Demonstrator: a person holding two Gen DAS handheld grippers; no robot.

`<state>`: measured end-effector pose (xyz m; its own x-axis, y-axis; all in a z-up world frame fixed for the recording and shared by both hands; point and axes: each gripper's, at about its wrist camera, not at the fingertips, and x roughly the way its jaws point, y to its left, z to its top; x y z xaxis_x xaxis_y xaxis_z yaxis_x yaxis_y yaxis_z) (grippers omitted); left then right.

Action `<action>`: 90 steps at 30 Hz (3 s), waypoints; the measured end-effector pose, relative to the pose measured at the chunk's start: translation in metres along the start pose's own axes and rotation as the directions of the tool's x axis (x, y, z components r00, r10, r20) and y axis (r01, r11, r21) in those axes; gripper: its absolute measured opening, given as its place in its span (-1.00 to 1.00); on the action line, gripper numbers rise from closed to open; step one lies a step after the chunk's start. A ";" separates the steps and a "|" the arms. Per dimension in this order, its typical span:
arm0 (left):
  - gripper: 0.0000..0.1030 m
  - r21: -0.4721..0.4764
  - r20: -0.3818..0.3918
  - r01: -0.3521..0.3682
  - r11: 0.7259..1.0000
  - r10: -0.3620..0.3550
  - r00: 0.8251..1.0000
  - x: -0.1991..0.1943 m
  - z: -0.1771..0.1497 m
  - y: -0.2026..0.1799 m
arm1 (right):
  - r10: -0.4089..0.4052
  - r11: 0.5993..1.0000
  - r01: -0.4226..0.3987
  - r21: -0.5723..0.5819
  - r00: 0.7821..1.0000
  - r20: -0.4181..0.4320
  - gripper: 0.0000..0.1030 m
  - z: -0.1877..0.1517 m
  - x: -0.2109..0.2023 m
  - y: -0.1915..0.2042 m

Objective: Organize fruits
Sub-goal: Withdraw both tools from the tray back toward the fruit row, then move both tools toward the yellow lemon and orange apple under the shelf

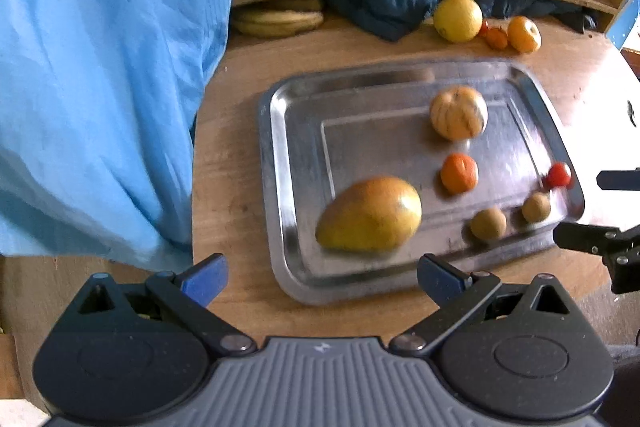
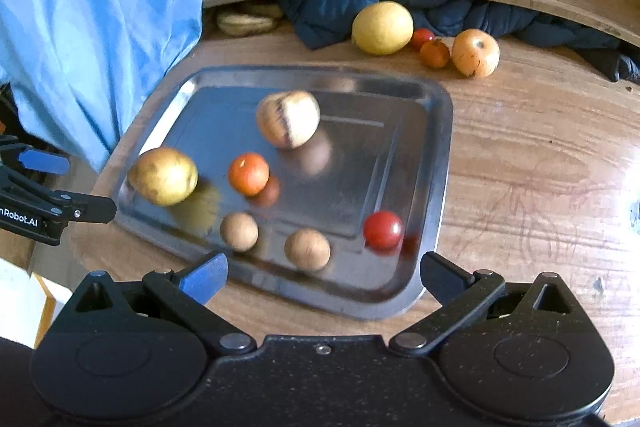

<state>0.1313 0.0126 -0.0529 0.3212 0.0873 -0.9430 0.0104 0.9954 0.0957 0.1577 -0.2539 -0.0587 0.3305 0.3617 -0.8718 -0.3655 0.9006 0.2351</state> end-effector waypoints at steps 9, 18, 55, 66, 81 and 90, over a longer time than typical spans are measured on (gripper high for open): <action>0.99 0.039 0.043 0.015 0.999 -0.017 0.999 0.008 0.034 -0.002 | -0.045 0.999 0.044 0.016 0.996 0.078 0.99 0.016 -0.003 -0.006; 0.99 0.120 0.092 0.021 0.993 -0.033 0.995 0.011 0.071 -0.012 | -0.101 0.994 0.095 0.046 0.982 0.158 0.99 0.030 -0.007 -0.017; 0.99 0.128 0.147 0.183 0.975 -0.201 0.969 0.058 0.151 -0.063 | -0.243 0.956 0.222 0.191 0.965 0.099 0.99 0.048 0.020 -0.050; 0.99 0.157 0.136 0.228 0.961 -0.250 0.959 0.077 0.162 -0.081 | -0.329 0.942 0.317 0.109 0.937 0.116 0.99 0.056 0.023 -0.055; 0.99 0.151 0.112 0.253 0.955 -0.271 0.956 0.102 0.178 -0.092 | -0.400 0.916 0.400 0.026 0.909 0.113 0.99 0.081 0.033 -0.078; 0.99 0.150 0.101 0.275 0.950 -0.291 0.951 0.114 0.185 -0.098 | -0.405 0.906 0.416 -0.081 0.906 0.125 0.98 0.103 0.050 -0.082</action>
<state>0.3425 -0.0830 -0.1108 0.3983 -0.2109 -0.8927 0.2403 0.9632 -0.1204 0.2937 -0.2844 -0.0778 0.5559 -0.0066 -0.8313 -0.2641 0.9468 -0.1841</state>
